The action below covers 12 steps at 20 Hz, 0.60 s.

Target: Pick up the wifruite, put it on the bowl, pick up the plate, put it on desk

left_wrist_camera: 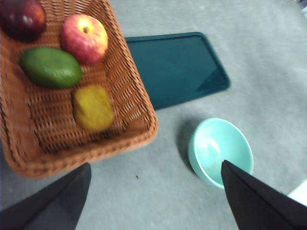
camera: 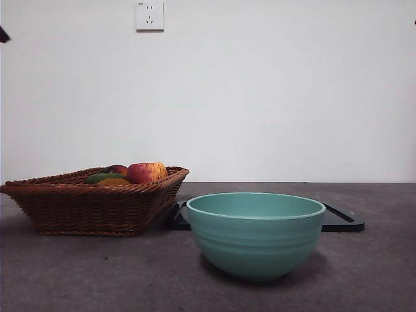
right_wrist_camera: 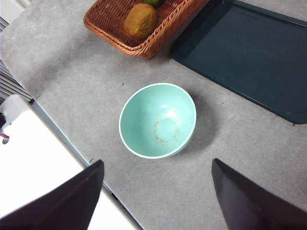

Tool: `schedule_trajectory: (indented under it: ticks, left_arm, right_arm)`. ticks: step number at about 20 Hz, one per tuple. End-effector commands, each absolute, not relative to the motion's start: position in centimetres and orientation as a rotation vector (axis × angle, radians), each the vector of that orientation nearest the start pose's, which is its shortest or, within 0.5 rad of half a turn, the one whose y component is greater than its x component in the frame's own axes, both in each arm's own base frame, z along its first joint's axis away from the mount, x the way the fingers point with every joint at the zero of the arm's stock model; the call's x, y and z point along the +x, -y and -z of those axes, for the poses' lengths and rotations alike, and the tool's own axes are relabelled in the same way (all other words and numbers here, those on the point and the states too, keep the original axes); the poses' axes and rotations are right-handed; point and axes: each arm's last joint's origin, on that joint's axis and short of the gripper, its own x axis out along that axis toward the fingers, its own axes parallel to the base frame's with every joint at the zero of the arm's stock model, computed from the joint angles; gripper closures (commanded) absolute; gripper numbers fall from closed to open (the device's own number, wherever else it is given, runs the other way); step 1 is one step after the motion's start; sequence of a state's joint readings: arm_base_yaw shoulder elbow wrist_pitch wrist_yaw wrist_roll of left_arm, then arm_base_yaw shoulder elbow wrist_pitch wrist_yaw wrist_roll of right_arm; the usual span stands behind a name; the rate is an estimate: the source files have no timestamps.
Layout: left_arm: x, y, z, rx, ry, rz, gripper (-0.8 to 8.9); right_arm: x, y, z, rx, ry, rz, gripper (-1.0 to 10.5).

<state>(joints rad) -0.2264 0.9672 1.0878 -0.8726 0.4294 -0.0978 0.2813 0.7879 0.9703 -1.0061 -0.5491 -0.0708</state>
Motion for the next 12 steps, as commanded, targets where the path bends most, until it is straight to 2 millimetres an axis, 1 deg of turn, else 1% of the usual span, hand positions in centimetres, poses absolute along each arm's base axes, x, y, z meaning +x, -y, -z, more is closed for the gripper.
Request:
schedule_trajectory:
  ticks: [1, 2, 3, 4, 6, 8, 12]
  left_arm:
    - [19.1, 6.5, -35.1, -0.154, -0.812, 0.567, 3.88]
    - [19.9, 7.0, -34.9, -0.133, -0.823, 0.551, 3.95]
    - [20.9, 7.7, -34.6, -0.107, -0.836, 0.516, 4.21]
    - [21.8, 8.2, -34.1, -0.099, -0.845, 0.473, 4.22]
    - [23.5, 9.4, -32.9, -0.071, -0.866, 0.453, 4.2]
    - [25.1, 10.4, -31.3, -0.059, -0.908, 0.419, 4.19]
    - [28.0, 12.2, -27.5, -0.007, -0.993, 0.375, 4.15]
  right_arm:
    - [11.9, -5.1, -33.2, 0.06, -0.798, -0.811, 5.9]
    - [11.9, -5.1, -33.2, 0.062, -0.799, -0.81, 5.9]
    - [11.9, -5.1, -33.2, 0.062, -0.799, -0.81, 5.9]
    - [11.9, -5.1, -33.2, 0.062, -0.799, -0.81, 5.9]
    - [11.9, -5.1, -33.2, 0.062, -0.797, -0.81, 5.9]
    - [11.9, -5.1, -33.2, 0.062, -0.796, -0.81, 5.9]
    - [11.9, -5.1, -33.2, 0.062, -0.795, -0.81, 5.9]
